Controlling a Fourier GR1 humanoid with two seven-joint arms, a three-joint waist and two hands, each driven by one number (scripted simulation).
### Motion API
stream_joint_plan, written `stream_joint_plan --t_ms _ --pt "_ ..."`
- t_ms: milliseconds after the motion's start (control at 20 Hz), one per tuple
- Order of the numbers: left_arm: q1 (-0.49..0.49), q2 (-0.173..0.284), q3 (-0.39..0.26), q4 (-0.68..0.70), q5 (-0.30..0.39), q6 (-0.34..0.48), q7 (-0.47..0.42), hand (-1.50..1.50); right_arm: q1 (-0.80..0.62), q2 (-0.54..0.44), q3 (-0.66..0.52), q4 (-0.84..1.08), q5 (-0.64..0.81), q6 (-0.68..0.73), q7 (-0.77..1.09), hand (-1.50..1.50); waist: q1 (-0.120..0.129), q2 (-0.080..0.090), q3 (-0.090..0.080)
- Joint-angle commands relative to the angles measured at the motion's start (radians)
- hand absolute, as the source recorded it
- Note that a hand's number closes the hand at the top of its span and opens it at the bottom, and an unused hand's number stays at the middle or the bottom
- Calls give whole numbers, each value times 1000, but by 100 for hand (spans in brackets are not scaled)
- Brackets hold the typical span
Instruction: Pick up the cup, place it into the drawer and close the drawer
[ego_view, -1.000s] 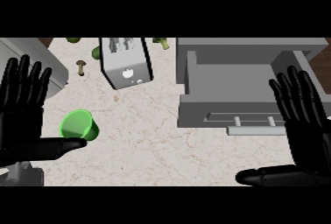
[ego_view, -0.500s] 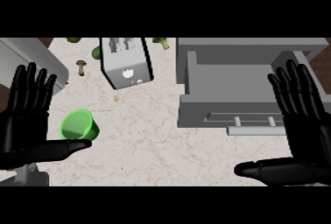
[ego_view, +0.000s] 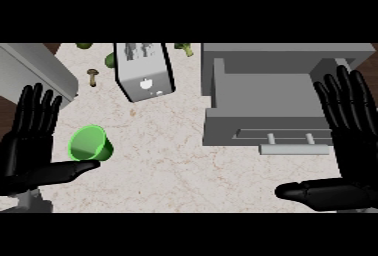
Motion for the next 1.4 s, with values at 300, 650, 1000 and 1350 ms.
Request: stream_joint_plan --t_ms 300,650,1000,1350 --pt "57 9 57 160 -14 -19 -115 -150 6 2 -7 28 -12 21 -11 -150 1 0 0" --pt "34 -6 43 331 -62 -23 -259 -150 -21 -24 -37 -14 -30 27 47 -150 0 0 0" --pt "17 49 86 485 -37 -90 -331 -150 -38 14 22 -25 17 -8 65 -150 0 0 0" --pt "-57 27 86 673 -50 -70 -446 -150 99 34 51 -106 20 23 13 -150 -3 -1 0"
